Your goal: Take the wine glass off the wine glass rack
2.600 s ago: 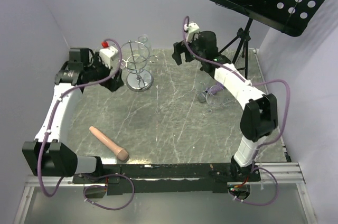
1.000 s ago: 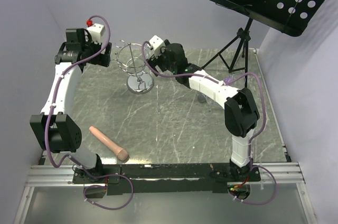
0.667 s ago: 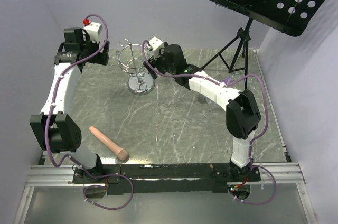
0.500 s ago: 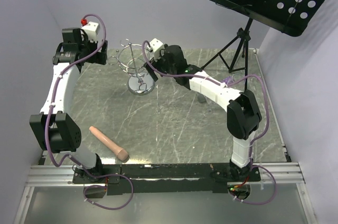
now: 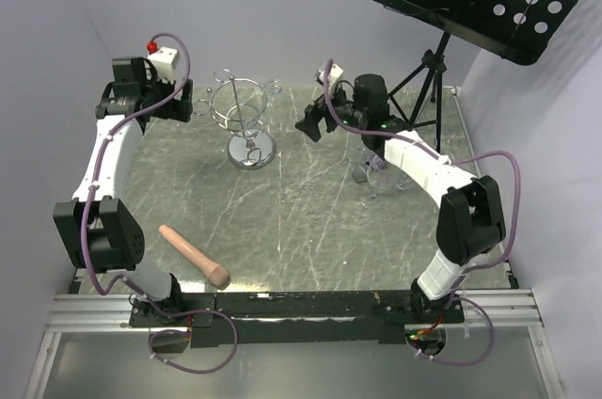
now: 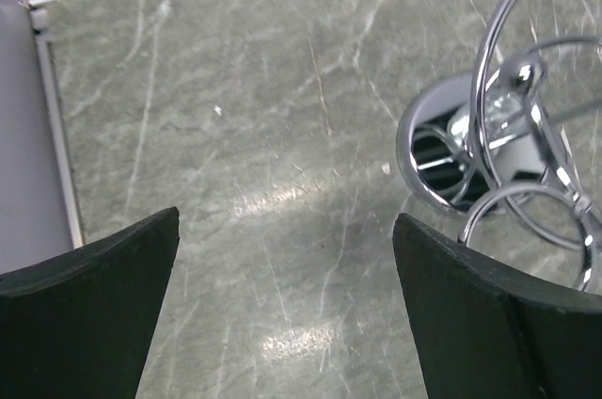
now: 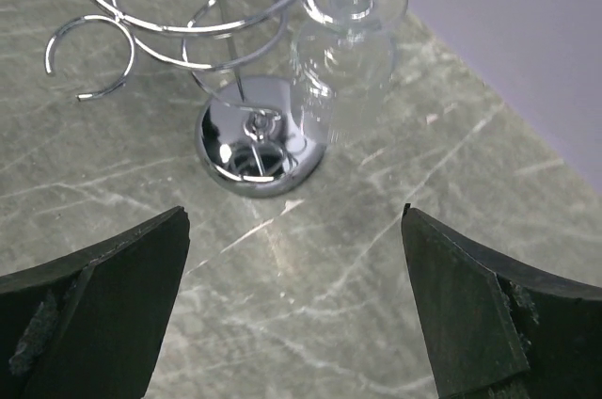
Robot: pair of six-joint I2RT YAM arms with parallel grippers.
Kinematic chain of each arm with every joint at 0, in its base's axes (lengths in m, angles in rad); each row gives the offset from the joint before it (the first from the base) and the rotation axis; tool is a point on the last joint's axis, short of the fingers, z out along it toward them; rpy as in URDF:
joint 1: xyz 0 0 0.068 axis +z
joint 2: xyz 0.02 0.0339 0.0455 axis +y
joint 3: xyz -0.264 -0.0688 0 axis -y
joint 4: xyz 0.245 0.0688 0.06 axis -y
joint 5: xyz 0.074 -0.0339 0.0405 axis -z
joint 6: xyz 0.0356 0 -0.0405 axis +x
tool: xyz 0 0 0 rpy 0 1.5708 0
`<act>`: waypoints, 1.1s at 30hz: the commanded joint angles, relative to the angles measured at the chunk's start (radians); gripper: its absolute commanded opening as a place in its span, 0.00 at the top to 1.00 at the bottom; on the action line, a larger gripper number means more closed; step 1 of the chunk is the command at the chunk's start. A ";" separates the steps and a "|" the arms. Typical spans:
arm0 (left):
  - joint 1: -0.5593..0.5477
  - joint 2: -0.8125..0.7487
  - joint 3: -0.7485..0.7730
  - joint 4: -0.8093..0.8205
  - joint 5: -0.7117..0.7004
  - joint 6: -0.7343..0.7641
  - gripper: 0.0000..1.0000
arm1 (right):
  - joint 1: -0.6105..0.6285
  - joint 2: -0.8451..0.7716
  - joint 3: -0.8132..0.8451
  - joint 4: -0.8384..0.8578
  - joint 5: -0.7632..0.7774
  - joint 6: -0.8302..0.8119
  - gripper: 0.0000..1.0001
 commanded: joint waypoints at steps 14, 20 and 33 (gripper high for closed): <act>-0.030 -0.070 -0.042 -0.037 -0.121 0.108 0.00 | -0.039 0.308 0.187 0.353 -0.269 0.012 0.00; -0.030 -0.047 -0.014 -0.057 -0.141 0.078 0.00 | -0.036 0.404 0.254 0.423 -0.237 0.074 0.00; -0.063 -0.042 0.003 -0.083 -0.172 0.107 0.00 | -0.022 0.598 0.472 0.445 -0.270 0.150 0.00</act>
